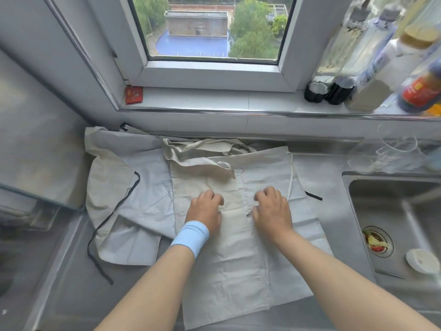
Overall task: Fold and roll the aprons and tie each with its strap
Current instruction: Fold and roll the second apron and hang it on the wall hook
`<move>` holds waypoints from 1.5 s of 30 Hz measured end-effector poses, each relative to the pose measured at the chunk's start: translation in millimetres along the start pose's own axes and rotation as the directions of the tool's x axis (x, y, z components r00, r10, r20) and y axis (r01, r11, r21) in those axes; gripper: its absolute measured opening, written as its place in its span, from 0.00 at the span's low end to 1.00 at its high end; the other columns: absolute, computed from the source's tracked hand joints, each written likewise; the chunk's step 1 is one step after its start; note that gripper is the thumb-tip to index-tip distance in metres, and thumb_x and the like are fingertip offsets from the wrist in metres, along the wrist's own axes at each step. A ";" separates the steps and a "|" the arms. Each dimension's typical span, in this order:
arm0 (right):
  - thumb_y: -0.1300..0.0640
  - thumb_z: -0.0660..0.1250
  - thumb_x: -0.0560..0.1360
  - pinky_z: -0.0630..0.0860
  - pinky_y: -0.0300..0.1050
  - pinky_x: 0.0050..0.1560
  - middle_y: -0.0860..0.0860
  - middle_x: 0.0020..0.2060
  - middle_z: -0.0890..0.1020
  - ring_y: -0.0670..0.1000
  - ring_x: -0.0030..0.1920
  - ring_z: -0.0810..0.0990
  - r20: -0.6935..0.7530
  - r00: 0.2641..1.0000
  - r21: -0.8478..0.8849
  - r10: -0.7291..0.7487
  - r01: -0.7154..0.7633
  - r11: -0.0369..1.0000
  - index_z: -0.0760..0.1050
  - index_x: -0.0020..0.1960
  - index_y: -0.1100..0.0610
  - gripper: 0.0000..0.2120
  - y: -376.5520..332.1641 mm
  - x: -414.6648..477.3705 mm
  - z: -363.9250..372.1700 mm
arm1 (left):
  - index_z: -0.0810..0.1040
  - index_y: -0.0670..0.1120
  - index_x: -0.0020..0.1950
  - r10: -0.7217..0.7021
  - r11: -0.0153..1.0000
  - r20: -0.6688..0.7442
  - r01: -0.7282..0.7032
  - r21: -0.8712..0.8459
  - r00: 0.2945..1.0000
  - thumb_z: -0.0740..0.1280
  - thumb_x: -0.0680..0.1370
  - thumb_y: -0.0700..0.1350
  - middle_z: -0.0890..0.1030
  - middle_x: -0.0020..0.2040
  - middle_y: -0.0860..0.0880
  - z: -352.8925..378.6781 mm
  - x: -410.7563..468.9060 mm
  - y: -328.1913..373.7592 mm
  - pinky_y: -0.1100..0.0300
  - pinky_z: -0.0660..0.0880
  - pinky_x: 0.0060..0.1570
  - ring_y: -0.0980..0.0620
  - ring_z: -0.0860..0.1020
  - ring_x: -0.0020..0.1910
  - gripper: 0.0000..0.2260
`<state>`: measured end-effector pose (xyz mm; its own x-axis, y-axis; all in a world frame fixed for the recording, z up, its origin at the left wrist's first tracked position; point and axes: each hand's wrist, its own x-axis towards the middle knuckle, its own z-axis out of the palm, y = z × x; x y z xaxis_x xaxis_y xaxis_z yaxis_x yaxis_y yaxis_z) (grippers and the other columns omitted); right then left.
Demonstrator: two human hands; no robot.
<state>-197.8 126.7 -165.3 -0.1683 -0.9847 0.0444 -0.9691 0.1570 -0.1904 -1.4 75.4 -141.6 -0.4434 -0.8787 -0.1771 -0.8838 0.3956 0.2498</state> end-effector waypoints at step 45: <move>0.64 0.77 0.66 0.79 0.44 0.50 0.51 0.51 0.84 0.49 0.47 0.82 0.497 0.862 0.767 0.101 -0.491 0.414 0.79 0.52 0.53 0.17 -8.8 -110.7 -126.3 | 0.76 0.48 0.55 -0.098 0.112 0.510 0.519 -0.848 0.855 0.62 0.79 0.59 0.73 0.53 0.46 -46.9 -103.9 87.6 0.47 0.79 0.45 0.45 0.77 0.46 0.16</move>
<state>-193.5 243.8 -44.7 -0.1534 -0.8702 -0.4682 -0.1798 0.4905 -0.8527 -25.7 188.8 -56.7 -0.3687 -0.6533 -0.6613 -0.2019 -0.6382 0.7430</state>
